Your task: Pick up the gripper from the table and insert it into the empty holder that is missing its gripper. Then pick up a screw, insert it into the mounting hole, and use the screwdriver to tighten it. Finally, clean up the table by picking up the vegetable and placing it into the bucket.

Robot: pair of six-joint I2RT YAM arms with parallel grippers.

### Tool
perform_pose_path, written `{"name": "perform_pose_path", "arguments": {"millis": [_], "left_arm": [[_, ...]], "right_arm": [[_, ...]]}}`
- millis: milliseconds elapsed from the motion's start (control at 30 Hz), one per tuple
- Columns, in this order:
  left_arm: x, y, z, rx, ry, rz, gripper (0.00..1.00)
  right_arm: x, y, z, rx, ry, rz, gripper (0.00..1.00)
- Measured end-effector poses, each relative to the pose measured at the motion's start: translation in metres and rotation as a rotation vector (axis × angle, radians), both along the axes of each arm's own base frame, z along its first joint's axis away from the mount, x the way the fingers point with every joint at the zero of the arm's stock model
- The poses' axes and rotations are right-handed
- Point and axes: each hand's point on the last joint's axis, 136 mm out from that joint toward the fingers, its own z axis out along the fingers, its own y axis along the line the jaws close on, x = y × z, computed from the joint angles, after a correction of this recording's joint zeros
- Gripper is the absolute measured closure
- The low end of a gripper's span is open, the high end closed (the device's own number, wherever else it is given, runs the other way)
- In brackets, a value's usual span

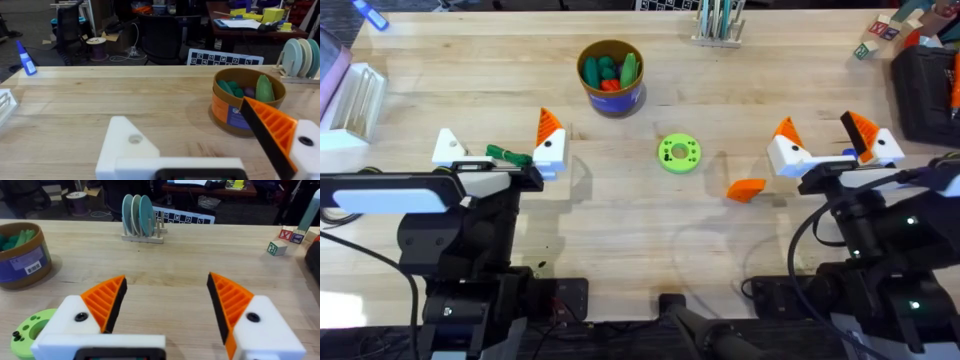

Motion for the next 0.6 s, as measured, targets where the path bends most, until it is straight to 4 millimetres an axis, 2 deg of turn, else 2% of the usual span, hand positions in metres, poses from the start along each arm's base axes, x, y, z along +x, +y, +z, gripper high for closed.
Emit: {"name": "perform_pose_path", "arguments": {"millis": [267, 433, 600], "left_arm": [[0.0, 0.0001, 0.0004, 0.0, -0.002, 0.0, 0.015], [0.0, 0.0007, 0.0077, 0.0, -0.031, 0.004, 0.014], [-0.0033, 0.0066, -0.0016, -0.021, 0.047, 0.039, 0.015]], "right_arm": [[0.0, -0.0001, -0.0005, 0.0, 0.002, 0.0, 0.01], [0.0, -0.0025, -0.0004, -0.001, 0.002, -0.015, 0.009], [-0.0019, -0.0045, -0.0008, 0.002, 0.025, -0.026, 0.009]]}}
